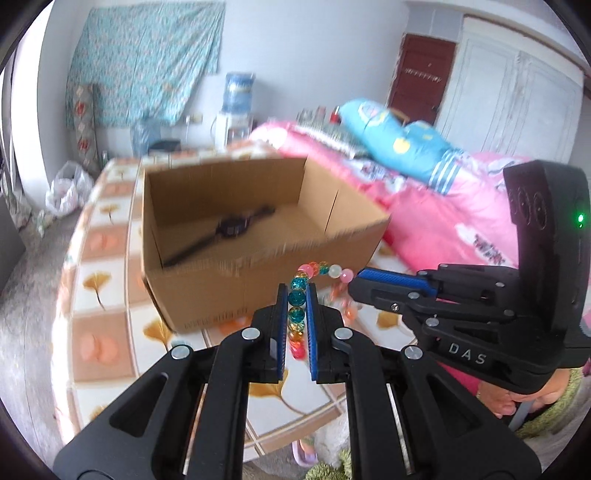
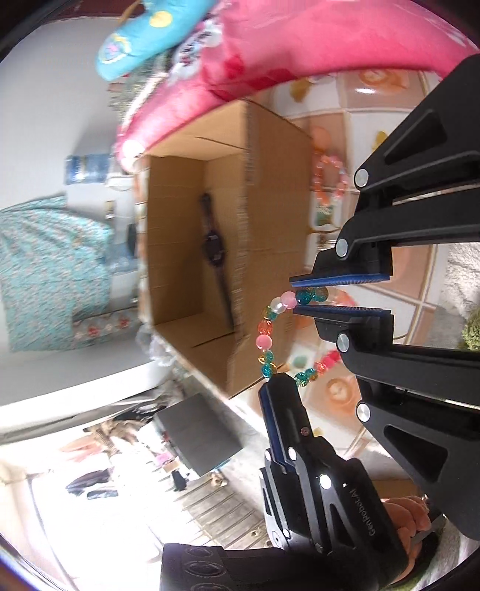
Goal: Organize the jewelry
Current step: 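Lift the bead bracelet with the right tool and carry it into the box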
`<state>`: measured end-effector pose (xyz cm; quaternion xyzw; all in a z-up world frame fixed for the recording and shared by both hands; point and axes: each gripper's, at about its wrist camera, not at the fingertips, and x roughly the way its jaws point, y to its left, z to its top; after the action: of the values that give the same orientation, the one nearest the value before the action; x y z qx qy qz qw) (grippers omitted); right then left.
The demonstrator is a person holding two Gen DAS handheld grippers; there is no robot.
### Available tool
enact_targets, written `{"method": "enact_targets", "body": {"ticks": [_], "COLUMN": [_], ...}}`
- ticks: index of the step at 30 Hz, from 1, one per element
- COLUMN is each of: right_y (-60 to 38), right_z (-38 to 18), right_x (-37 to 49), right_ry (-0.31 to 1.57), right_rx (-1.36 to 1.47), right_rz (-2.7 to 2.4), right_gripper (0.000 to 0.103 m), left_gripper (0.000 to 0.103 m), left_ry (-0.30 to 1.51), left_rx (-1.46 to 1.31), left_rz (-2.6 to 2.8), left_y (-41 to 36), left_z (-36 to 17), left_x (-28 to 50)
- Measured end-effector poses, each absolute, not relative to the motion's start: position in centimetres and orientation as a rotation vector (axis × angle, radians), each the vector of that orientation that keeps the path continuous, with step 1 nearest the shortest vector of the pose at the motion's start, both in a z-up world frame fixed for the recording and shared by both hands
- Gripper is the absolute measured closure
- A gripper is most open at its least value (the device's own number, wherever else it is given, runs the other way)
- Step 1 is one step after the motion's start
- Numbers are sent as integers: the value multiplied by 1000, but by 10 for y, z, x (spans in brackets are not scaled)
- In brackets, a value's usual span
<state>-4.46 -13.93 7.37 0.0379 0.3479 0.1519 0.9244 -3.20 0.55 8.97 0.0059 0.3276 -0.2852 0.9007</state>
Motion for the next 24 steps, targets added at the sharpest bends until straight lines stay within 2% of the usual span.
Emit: {"method": "enact_targets", "body": {"ticks": [7,12,17,24], "right_y": [-143,-148,-145,-130], "right_z": [127,142,120,64], "right_x": [-20,29,90,143], "right_ry": [586,586,706,918], "right_rx": [35,38,51,54], "right_rz": [350,378,412,464], "right_gripper": [93,93,93,93], "left_gripper": [94,94,94,94], "left_ry": [567,553,618,824], "left_rx": [22,29,48,59], "left_rz": [-605,-586,-548,-510], "left_y": [8,10,7,14], "left_z": [144,160,144,81], "left_x": [-5,29,76,126]}}
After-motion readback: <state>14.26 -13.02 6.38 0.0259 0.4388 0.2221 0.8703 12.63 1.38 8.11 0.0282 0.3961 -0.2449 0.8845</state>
